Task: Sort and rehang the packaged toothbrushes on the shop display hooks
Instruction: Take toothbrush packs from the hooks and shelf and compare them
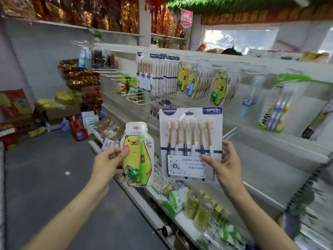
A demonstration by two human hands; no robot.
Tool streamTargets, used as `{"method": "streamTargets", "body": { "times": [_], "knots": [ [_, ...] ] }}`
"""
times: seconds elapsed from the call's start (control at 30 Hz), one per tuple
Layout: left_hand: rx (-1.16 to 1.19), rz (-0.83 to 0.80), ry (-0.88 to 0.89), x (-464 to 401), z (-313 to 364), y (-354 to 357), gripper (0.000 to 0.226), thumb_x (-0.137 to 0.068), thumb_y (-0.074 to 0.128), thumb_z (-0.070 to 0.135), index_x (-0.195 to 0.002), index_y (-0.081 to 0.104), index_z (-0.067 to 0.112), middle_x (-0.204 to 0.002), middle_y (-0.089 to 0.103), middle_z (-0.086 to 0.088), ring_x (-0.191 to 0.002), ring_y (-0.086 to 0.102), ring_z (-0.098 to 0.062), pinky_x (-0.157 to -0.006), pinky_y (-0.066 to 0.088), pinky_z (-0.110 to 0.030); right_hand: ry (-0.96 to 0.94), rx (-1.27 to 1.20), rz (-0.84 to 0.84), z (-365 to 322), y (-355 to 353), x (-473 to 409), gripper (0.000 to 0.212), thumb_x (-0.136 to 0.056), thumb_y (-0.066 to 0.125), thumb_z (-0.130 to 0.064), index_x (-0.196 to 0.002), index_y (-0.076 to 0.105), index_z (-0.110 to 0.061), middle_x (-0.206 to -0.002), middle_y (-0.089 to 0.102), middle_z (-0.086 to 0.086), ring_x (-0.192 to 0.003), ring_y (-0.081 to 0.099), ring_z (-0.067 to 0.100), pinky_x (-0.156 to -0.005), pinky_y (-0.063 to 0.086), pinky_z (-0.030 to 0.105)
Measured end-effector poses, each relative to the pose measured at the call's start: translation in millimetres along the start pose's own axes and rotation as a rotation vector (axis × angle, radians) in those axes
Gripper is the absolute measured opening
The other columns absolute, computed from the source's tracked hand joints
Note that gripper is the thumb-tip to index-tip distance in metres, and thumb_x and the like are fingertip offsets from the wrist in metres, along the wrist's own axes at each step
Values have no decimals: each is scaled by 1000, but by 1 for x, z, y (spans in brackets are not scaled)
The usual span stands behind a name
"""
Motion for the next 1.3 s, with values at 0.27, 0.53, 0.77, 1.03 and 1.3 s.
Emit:
{"method": "streamTargets", "body": {
  "times": [0.27, 0.53, 0.77, 1.03, 1.3],
  "knots": [
    [10, -173, 11, -40, 14, -5, 10, -93, 66, 14, -97, 70, 5, -78, 75, 1, -62, 71, -11, -50, 59, -27, -21, 19, 114, -7, 33, -1, 45, -79, 78, 5, -115, 55, -11, -106, 72, 1, -99, 70, 16, -83, 55, 22],
    [1, -257, 20, -82, 17, 22, 9, -91, 68, 12, -95, 70, 5, -75, 74, 3, -58, 69, -8, -48, 58, -25, 3, 54, 182, 0, 30, -14, 46, -80, 78, 1, -118, 55, -13, -108, 73, -1, -101, 70, 15, -81, 58, 24],
    [36, -349, 80, -131, 35, 80, 3, -90, 67, 11, -91, 69, 9, -77, 75, 2, -59, 69, -9, -47, 57, -24, 9, 65, 259, 8, 2, -40, 46, -80, 76, 2, -116, 56, -18, -106, 74, -2, -97, 71, 16, -77, 60, 27],
    [42, -526, 248, -179, 82, 176, 9, -92, 65, 9, -101, 68, 8, -85, 77, 1, -66, 72, -9, -47, 54, -19, -10, 75, 400, 11, -45, -64, 49, -73, 76, -5, -115, 57, -18, -103, 75, 3, -89, 74, 20, -69, 62, 29],
    [70, -661, 296, -222, 102, 263, 11, -91, 69, 17, -102, 69, 15, -97, 78, -3, -81, 76, -21, -58, 62, -34, 11, 131, 537, 18, -77, -60, 47, -73, 75, 5, -107, 59, -23, -103, 76, 3, -87, 74, 16, -70, 60, 22]
  ]
}}
Point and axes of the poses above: each hand's wrist, its own x-axis away from the middle knuckle, its own y-axis out of the palm, z = x × y, the point moved 6 cm from there along -x, towards the middle knuckle
